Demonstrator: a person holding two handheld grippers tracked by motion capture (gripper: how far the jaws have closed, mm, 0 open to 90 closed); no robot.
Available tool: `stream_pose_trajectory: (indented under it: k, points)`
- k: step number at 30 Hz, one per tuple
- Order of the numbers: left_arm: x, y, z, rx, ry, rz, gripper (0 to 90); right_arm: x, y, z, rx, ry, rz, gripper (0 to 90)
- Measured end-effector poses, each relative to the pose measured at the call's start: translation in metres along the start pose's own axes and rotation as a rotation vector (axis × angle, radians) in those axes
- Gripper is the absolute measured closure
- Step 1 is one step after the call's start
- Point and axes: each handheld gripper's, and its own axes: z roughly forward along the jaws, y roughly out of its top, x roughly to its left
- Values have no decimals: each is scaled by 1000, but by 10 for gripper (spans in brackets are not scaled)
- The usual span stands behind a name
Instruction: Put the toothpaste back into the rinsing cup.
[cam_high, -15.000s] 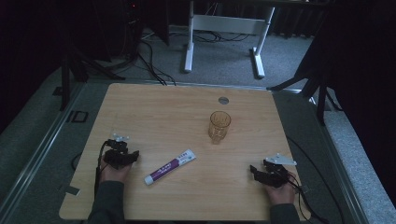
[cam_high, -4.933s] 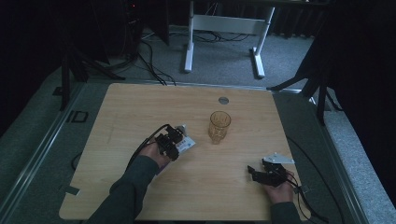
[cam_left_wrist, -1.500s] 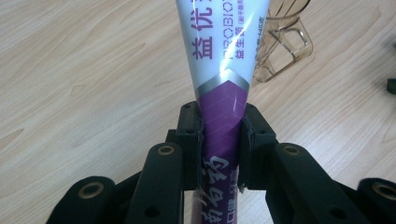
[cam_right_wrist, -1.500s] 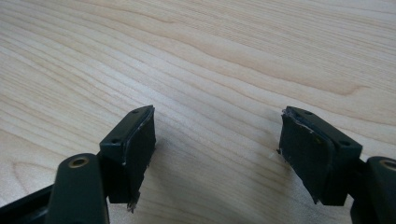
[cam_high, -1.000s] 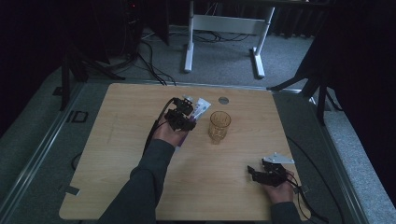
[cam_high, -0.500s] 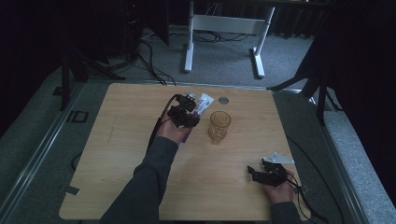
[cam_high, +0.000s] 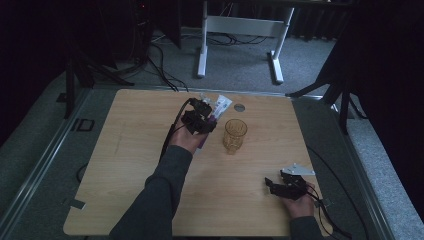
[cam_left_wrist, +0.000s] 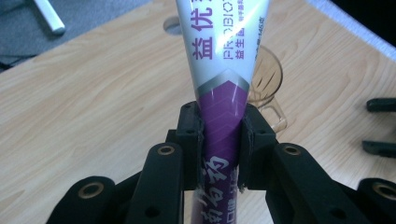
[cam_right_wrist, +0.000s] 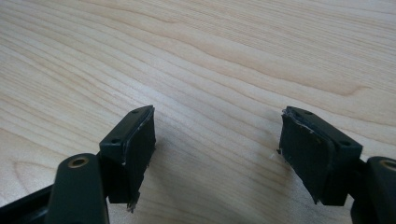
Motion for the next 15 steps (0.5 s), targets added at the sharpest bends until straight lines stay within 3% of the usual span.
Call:
stream_pose_trajectory:
  k: [15]
  points:
    - [-1,6,0,-96,0,37,734,0,0,0,0,2,-2,269]
